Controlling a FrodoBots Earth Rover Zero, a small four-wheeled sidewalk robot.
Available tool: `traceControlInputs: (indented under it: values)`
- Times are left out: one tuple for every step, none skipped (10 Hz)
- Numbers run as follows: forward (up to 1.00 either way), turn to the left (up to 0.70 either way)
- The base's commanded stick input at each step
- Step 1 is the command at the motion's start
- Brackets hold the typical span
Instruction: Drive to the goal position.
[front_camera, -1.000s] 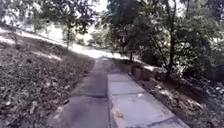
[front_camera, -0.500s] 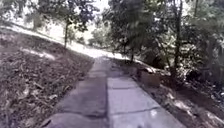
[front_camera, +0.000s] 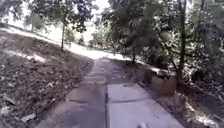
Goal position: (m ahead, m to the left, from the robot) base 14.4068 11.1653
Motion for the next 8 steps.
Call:
traceControlInputs:
  values:
    - [1.00,0.00]
    - [1.00,0.00]
    - [1.00,0.00]
    - [1.00,0.00]
    - [1.00,0.00]
    - [1.00,0.00]
    - [1.00,0.00]
    - [1.00,0.00]
